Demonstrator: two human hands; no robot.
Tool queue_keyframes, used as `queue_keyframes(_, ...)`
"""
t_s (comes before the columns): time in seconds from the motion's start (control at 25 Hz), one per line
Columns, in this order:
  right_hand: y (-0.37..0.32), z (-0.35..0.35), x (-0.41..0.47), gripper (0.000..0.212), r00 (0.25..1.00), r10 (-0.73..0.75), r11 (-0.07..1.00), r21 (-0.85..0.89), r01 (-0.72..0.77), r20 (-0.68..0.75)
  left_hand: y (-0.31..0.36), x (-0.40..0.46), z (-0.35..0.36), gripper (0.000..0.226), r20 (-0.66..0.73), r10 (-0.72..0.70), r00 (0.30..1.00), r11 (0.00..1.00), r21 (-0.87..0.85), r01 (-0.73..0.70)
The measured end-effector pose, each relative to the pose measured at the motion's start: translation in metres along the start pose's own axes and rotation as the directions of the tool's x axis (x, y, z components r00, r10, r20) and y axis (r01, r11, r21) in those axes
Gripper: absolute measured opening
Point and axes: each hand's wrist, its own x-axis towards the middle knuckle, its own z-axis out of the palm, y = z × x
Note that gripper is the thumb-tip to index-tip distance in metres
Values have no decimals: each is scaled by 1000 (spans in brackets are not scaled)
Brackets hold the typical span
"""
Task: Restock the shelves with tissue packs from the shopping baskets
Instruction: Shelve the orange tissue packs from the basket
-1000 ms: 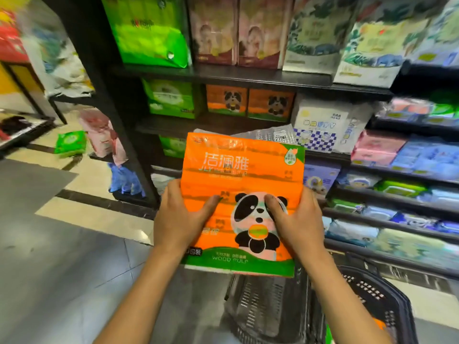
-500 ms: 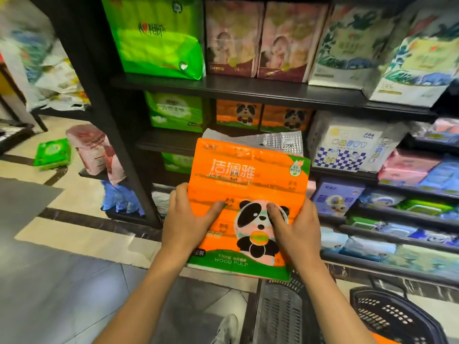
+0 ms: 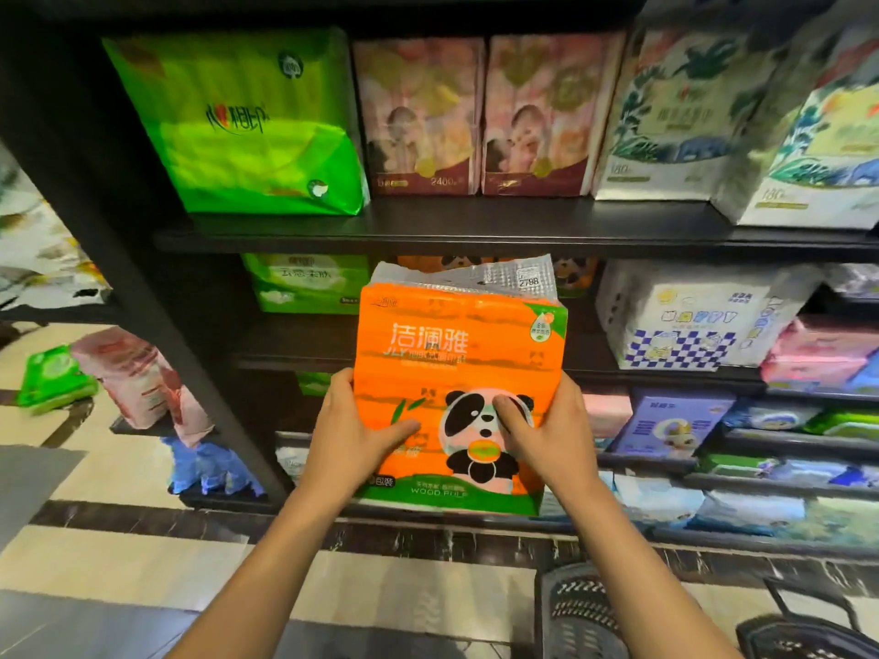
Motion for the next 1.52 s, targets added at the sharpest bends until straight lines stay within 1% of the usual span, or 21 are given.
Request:
queue_keyframes(0.12,13,20,34,65,999,-49,999,19,49,17,-13,47,15,90,-16,23,1000,1000,-15,-24)
queue_keyframes(0.28,30,50,78,62,996,-60,998,22,62,-69,-36,108,41,89,-17,77,997,997,-30,-78)
queue_keyframes(0.44,55,81,131,65,986,-91,993,58,100,-139,-61,173,73,82,-39,117,992,992,-38,-119)
queue_keyframes(0.56,74,98,161,66,984,-97,994,31,102,-149,-78,205,101,79,-57,102,993,990,-92,-107)
queue_keyframes(0.72,87,120,214,57,968,-166,986,-30,163,-190,-95,266,121,82,-73,170,983,981,-83,-176)
queue_keyframes(0.8,96,132,241,54,973,-129,992,-36,124,-192,-97,295,130,81,-90,164,982,983,-71,-171)
queue_keyframes(0.84,102,140,256,51,977,-86,996,-45,78,-193,-99,306,135,80,-101,149,984,986,-62,-156)
queue_keyframes(0.92,111,152,283,45,980,-3,992,-123,-21,-197,-100,324,144,79,-120,160,980,986,-29,-165)
queue_keyframes(0.96,117,156,297,45,982,30,985,-159,-60,-185,-101,333,150,78,-122,174,977,984,-11,-176)
queue_keyframes(1.0,120,161,309,44,983,66,983,-158,-94,-174,-102,343,155,76,-126,168,978,985,-5,-170)
queue_keyframes(1.04,121,165,318,38,985,70,991,-100,-87,-159,-105,354,159,76,-133,151,980,988,-14,-154)
queue_keyframes(1.08,122,171,326,42,986,55,998,-21,-58,-154,-105,364,162,78,-141,115,983,992,-35,-121)
queue_keyframes(1.12,126,175,334,58,987,19,999,42,-12,-160,-105,374,164,82,-152,83,985,994,-54,-93)
queue_keyframes(1.16,127,179,341,69,985,9,998,69,2,-170,-104,382,166,85,-161,66,985,995,-57,-76)
queue_keyframes(1.24,127,187,354,79,986,43,999,35,-37,-163,-102,392,171,84,-153,71,986,996,-42,-78)
queue_keyframes(1.28,126,189,361,78,985,65,997,-19,-68,-160,-103,398,175,84,-148,71,987,997,-33,-77)
queue_keyframes(1.32,125,190,369,75,982,87,993,-61,-99,-168,-103,406,176,84,-135,60,989,998,-7,-62)
queue_keyframes(1.4,123,191,382,70,980,86,993,-60,-98,-179,-104,424,179,79,-76,53,996,997,57,-49)
queue_keyframes(1.44,124,192,389,61,981,79,996,-26,-85,-177,-105,433,178,69,-29,69,997,994,90,-66)
queue_keyframes(1.48,124,193,393,44,981,93,995,-12,-97,-171,-104,438,177,57,20,78,997,990,118,-80)
queue_keyframes(1.52,130,194,399,33,981,99,994,-19,-104,-168,-105,443,177,47,58,78,995,987,133,-86)
